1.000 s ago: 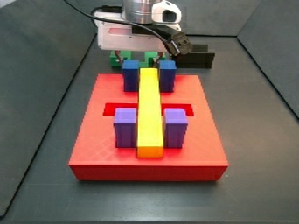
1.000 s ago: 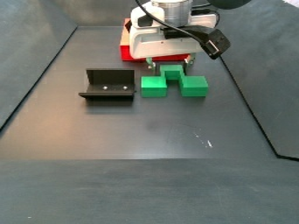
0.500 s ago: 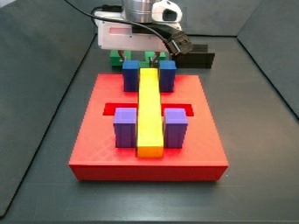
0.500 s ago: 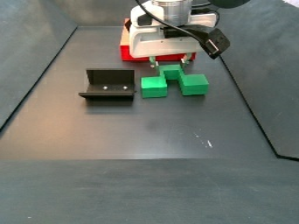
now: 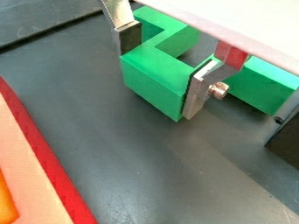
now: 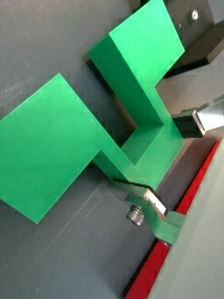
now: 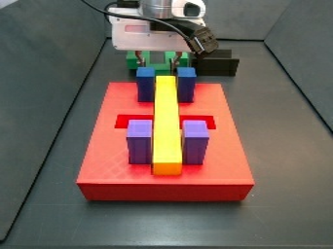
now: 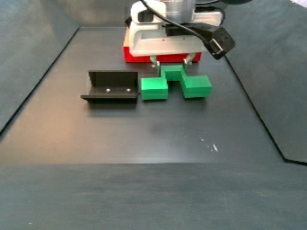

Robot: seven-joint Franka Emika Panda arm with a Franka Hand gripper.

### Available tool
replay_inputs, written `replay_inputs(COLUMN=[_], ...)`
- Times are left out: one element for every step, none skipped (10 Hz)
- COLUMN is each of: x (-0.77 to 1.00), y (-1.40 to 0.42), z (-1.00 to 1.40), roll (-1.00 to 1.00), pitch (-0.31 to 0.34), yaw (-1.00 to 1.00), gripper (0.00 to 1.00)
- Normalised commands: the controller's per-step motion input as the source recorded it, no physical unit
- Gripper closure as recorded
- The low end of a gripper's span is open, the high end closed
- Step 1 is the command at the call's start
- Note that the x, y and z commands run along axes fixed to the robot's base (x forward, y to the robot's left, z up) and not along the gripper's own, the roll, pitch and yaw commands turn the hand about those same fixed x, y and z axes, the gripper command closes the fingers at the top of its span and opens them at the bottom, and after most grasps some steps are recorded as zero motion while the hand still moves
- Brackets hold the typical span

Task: Pick up the green object. Move up. Place the green object on the fixture. Regrasp the green object. Move to above the board. Insert the green object.
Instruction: Pick up the green object.

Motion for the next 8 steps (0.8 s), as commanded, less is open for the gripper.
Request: replay_inputs(x=[0.00, 0.00, 0.00, 0.00, 0.00, 0.00, 0.00, 0.00], y=[0.00, 0.00, 0.00, 0.00, 0.00, 0.00, 0.00, 0.00], z=[0.00, 0.00, 0.00, 0.00, 0.00, 0.00, 0.00, 0.00], roll=[0.00, 0.00, 0.00, 0.00, 0.00, 0.00, 0.00, 0.00], pitch=[0.000, 0.000, 0.000, 0.000, 0.000, 0.000, 0.000, 0.000], yaw=[0.00, 0.00, 0.00, 0.00, 0.00, 0.00, 0.00, 0.00], gripper=[1.00, 1.00, 1.00, 1.00, 1.00, 1.00, 1.00, 1.00])
